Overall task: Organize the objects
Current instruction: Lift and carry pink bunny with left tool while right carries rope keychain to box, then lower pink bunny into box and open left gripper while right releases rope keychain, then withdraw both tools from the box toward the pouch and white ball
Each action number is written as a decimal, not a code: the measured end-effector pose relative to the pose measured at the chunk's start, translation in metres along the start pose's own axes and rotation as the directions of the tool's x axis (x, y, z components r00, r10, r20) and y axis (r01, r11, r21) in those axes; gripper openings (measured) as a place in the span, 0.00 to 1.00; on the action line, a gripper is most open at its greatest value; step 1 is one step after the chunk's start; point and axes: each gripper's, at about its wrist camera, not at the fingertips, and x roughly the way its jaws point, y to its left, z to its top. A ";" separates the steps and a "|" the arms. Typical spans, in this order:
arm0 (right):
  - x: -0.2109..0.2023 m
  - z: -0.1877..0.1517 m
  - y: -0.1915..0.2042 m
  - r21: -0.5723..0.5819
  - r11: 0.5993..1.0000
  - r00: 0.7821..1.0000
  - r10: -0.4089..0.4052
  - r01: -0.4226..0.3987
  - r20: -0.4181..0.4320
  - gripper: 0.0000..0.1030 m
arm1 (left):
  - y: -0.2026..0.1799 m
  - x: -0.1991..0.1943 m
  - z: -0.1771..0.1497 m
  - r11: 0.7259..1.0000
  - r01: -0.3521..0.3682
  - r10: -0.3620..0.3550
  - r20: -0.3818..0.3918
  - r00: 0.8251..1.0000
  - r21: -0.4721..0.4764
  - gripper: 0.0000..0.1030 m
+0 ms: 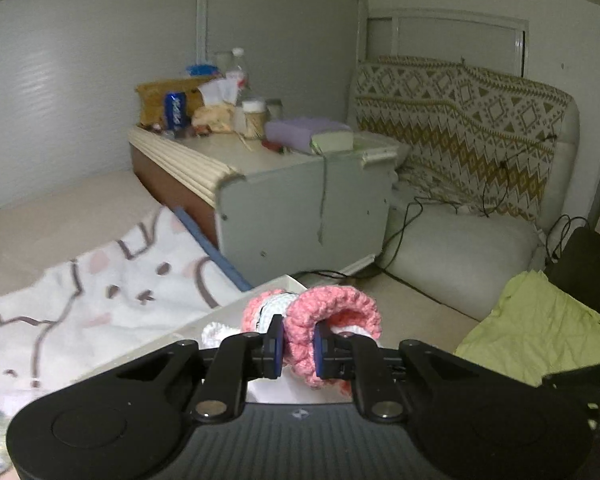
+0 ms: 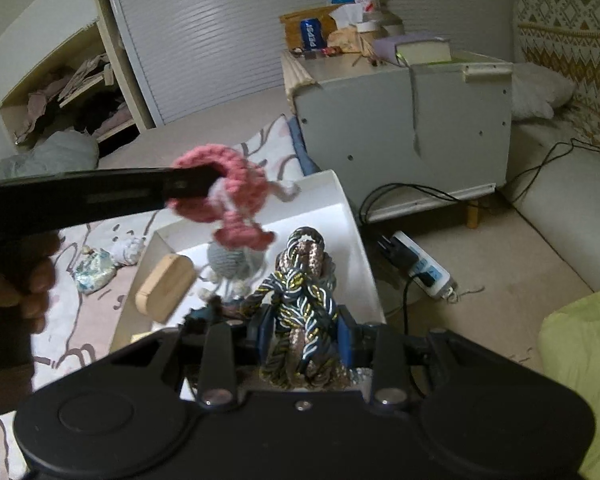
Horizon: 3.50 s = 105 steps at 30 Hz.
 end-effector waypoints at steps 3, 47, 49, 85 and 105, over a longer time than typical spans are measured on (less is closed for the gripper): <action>0.006 -0.004 -0.006 0.004 1.000 1.000 0.005 -0.005 -0.015 0.33 | -0.003 0.027 -0.007 1.000 0.023 -0.023 -0.040 0.999 -0.004 0.15; -0.012 0.003 0.039 -0.054 0.993 0.994 -0.107 0.106 -0.028 0.87 | 0.058 -0.065 -0.021 0.991 -0.073 0.059 -0.128 0.990 -0.114 1.00; -0.020 0.006 0.043 -0.056 0.993 0.994 -0.108 0.107 -0.017 0.89 | 0.060 -0.074 -0.022 0.990 -0.080 0.065 -0.124 0.990 -0.119 1.00; -0.066 -0.012 0.103 -0.074 0.987 0.989 -0.142 0.145 0.047 1.00 | 0.110 -0.187 -0.077 0.974 -0.142 0.123 -0.110 0.986 -0.176 1.00; -0.016 -0.001 0.151 -0.065 0.995 0.996 -0.069 0.073 0.060 1.00 | 0.177 -0.207 -0.108 0.936 -0.269 0.260 -0.066 0.963 -0.228 1.00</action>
